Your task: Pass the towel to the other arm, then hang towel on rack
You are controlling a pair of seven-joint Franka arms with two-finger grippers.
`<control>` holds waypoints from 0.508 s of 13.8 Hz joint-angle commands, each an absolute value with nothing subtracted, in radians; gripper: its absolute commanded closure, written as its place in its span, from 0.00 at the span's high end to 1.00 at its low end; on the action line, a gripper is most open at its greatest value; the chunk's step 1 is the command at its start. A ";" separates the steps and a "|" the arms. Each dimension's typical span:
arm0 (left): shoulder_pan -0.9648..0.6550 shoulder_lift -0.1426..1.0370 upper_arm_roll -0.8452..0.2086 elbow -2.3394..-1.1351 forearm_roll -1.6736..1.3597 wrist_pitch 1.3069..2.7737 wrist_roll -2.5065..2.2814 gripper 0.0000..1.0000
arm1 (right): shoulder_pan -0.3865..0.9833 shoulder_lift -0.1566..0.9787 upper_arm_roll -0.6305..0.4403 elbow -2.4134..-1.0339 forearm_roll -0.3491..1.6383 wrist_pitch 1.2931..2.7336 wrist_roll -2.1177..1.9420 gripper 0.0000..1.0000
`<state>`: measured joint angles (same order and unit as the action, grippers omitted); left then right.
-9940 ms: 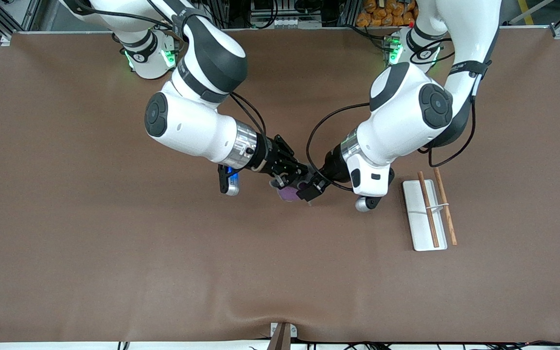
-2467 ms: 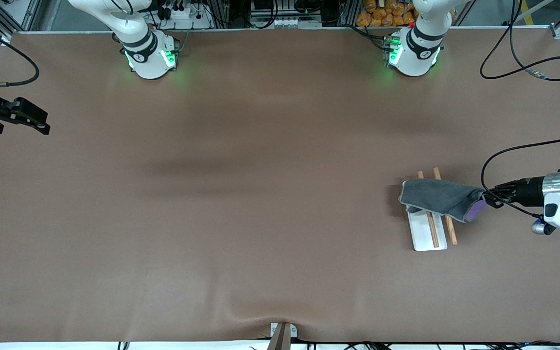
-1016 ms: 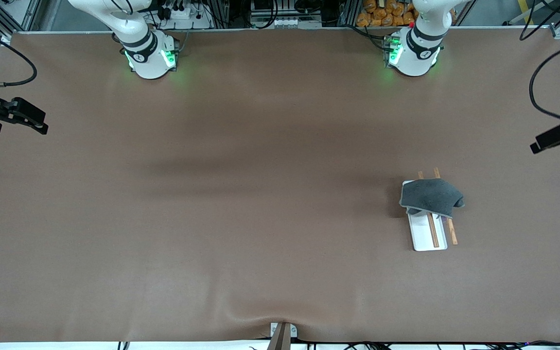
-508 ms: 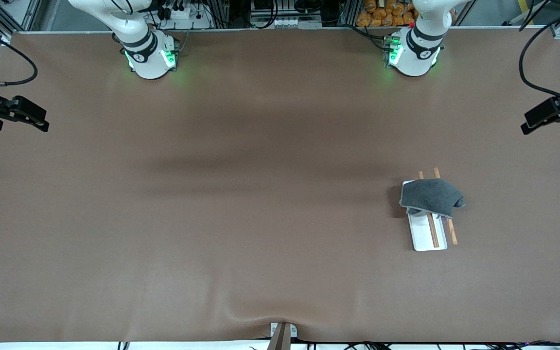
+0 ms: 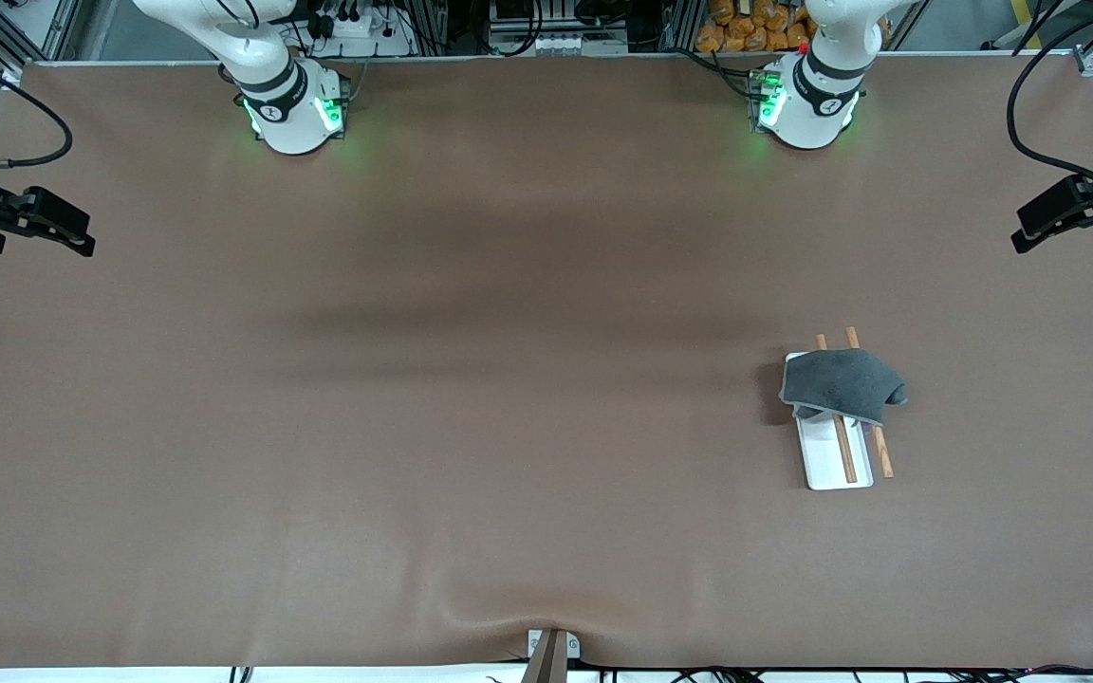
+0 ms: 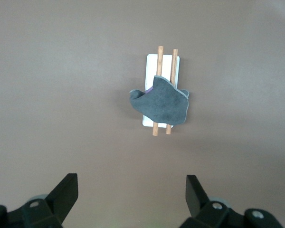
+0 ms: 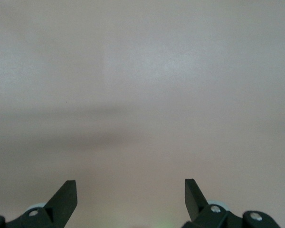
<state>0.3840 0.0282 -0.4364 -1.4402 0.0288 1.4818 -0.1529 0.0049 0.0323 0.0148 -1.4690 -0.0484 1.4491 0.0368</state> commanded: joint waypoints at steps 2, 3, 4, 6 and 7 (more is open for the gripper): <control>0.352 -0.009 -0.431 -1.434 0.054 1.462 -0.137 1.00 | -0.003 0.041 0.020 -1.447 -0.057 1.434 0.043 1.00; 0.327 -0.012 -0.395 -1.436 0.054 1.463 -0.135 1.00 | -0.002 0.041 0.020 -1.447 -0.057 1.434 0.046 1.00; 0.281 -0.015 -0.347 -1.440 0.054 1.462 -0.138 1.00 | -0.003 0.041 0.020 -1.447 -0.057 1.434 0.043 1.00; 0.163 -0.015 -0.232 -1.440 0.052 1.462 -0.150 1.00 | -0.003 0.041 0.020 -1.447 -0.057 1.434 0.043 1.00; 0.108 -0.015 -0.175 -1.440 0.052 1.462 -0.152 1.00 | -0.003 0.041 0.020 -1.447 -0.057 1.434 0.043 1.00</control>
<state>0.2027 -0.0010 -0.2669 -1.4375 0.0289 1.4760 -0.1529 0.0045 0.0324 0.0148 -1.4690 -0.0484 1.4489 0.0368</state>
